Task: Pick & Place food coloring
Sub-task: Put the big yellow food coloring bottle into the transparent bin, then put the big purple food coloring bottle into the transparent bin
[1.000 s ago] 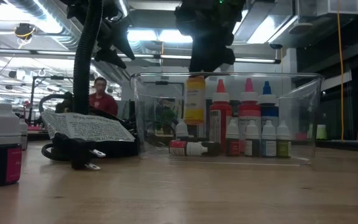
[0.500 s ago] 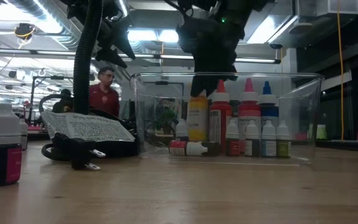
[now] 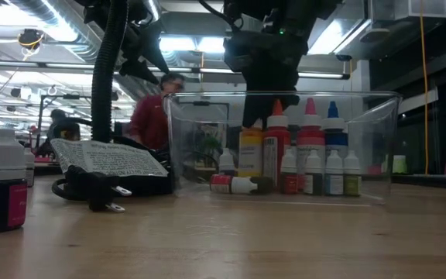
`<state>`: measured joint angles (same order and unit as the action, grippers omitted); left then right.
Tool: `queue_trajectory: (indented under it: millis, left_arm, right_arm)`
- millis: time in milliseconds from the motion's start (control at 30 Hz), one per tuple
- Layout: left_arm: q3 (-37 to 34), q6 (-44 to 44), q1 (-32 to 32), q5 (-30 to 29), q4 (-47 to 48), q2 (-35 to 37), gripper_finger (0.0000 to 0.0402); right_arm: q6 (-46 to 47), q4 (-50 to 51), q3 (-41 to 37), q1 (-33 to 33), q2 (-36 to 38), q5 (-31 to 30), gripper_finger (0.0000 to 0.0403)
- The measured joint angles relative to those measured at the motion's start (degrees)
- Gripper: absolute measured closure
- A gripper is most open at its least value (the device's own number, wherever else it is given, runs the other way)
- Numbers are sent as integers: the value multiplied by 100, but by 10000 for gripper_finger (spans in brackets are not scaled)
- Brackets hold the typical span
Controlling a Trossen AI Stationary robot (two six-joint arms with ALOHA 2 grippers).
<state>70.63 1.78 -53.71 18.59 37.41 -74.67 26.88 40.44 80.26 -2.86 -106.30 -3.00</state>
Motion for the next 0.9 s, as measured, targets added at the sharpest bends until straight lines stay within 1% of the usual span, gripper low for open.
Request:
queue_trajectory:
  millis: [67, 133, 200, 267, 400, 633, 767, 900]
  left_arm:
    - [0, -1, 0, 2, 2, 6, 121]
    - [0, -2, -1, 4, 3, 46, 121]
    - [21, 0, 0, 5, 11, 101, 121]
    - [69, 30, -2, 3, 6, 180, 121]
    - [174, 21, 47, -115, 7, 409, 121]
    - [256, 126, 363, -756, 107, 902, 121]
    - [256, 587, 722, -1325, 438, 1167, 121]
    - [256, 1192, 1243, -1937, 932, 1407, 121]
  right_arm:
    - [4, 25, 42, -3, 0, -13, 166]
    - [4, 112, 86, 3, 0, -15, 122]
    - [4, 214, 167, 7, 0, -37, 91]
    - [1, 251, 264, 7, 0, -44, 72]
    - [-25, 391, 493, 7, 0, -57, 65]
    - [-53, 777, 899, 5, 0, -57, 74]
    - [-190, 1027, 1173, -14, -2, -55, 74]
    - [-335, 1330, 1545, -39, -2, -55, 74]
